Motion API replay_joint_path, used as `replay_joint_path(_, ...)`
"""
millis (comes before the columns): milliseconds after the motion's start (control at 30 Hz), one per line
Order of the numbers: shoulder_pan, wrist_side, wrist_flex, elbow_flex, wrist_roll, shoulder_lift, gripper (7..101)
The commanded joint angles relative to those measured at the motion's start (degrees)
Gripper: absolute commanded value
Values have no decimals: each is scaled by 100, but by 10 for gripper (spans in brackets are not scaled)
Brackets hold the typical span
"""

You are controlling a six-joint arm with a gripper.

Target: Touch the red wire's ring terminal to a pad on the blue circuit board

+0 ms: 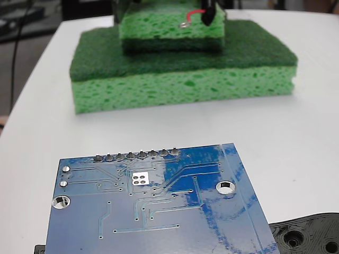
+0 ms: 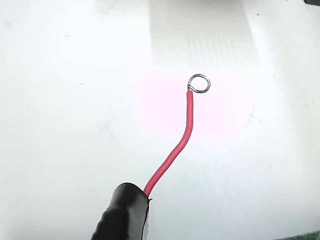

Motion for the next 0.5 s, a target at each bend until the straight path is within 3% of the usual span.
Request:
replay_joint_path(33,0,-35,-18,-35,-44,9,1003)
replay_joint_path(500,176,-176,-26,-35,-18,9,1003)
